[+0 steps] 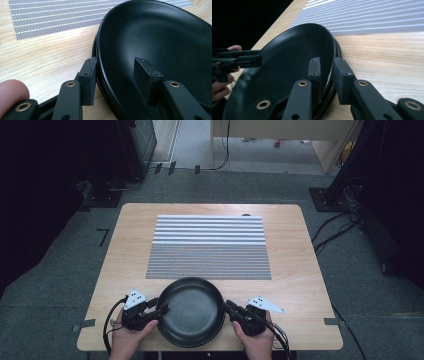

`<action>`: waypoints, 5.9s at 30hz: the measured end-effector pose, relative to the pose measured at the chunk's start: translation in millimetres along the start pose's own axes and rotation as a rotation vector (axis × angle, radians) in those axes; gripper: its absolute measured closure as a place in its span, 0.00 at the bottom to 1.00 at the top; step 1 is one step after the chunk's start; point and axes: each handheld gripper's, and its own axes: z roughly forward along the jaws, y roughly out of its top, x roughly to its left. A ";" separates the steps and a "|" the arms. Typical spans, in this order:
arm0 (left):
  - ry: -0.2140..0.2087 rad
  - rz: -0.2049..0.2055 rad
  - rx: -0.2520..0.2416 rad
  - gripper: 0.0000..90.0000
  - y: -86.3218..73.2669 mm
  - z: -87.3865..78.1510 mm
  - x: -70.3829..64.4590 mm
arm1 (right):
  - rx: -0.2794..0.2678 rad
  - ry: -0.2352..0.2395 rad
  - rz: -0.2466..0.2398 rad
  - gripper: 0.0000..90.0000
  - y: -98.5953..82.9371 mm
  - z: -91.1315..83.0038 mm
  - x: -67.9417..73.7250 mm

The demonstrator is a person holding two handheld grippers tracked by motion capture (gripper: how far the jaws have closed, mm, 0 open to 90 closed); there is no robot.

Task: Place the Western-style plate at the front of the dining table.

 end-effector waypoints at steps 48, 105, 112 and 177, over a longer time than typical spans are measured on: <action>-0.043 -0.096 0.007 0.65 -0.2 -2.4 10.1 | -0.001 -0.020 0.135 0.96 14.7 35.4 -3.5; -0.041 -0.276 -0.065 0.86 16.2 -14.8 26.2 | 0.131 0.126 0.342 0.94 28.4 58.0 -16.0; -0.057 -0.273 -0.059 0.86 28.6 -7.2 22.9 | 0.119 0.125 0.361 0.94 35.7 52.1 -21.0; -0.110 -0.264 0.027 0.87 172.5 109.0 44.5 | -0.001 -0.032 0.412 0.93 149.7 81.3 -96.6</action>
